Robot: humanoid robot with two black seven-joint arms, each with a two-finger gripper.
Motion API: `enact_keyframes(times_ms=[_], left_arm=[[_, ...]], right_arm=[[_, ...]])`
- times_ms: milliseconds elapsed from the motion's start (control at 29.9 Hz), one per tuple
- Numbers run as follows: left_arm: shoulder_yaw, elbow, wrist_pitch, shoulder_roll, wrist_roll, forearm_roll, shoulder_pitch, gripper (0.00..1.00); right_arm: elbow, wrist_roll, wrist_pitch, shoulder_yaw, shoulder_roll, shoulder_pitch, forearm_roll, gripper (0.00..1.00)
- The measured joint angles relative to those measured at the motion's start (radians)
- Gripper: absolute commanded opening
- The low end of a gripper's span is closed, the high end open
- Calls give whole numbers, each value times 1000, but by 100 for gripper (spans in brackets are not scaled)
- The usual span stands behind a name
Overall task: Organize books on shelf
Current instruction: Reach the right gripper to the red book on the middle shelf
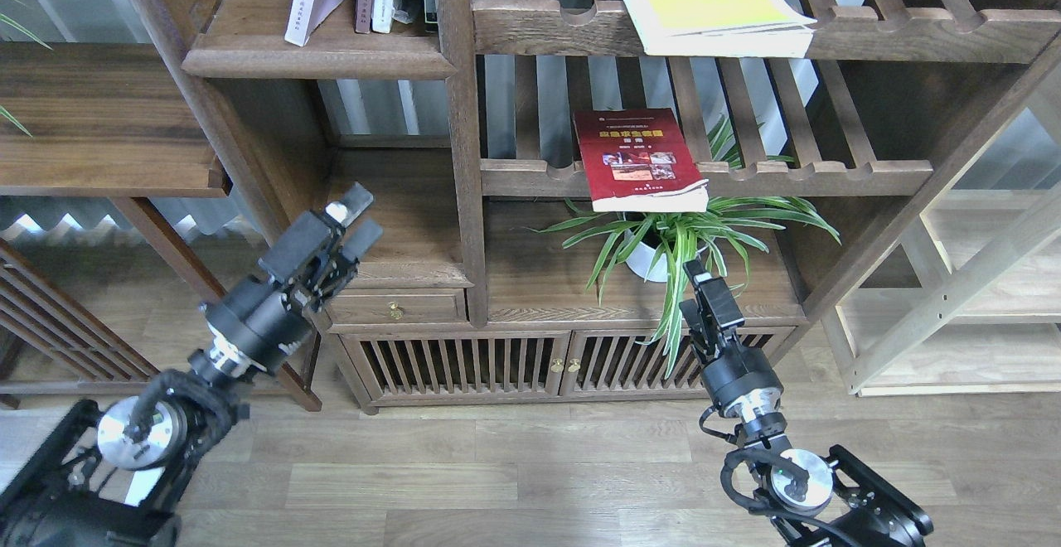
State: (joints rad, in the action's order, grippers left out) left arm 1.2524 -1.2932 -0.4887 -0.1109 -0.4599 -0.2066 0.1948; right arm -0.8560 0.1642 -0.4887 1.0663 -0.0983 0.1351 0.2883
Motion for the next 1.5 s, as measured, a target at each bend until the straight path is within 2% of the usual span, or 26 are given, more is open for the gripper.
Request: enact_keyframes(times_ms=[535,1037,1505], left_arm=[[3,38,0,-1,-1,-1,-10,99],[11,54,0,-7,1,0,-23,99],[33,36,0,-9,11,-3,-39,99]], right_arm=[[-2,0,0,-13,51,37,-3,99],[13,9,0,-13,98,157,-3,99],[198,11,0,-7,98,255,1,99]])
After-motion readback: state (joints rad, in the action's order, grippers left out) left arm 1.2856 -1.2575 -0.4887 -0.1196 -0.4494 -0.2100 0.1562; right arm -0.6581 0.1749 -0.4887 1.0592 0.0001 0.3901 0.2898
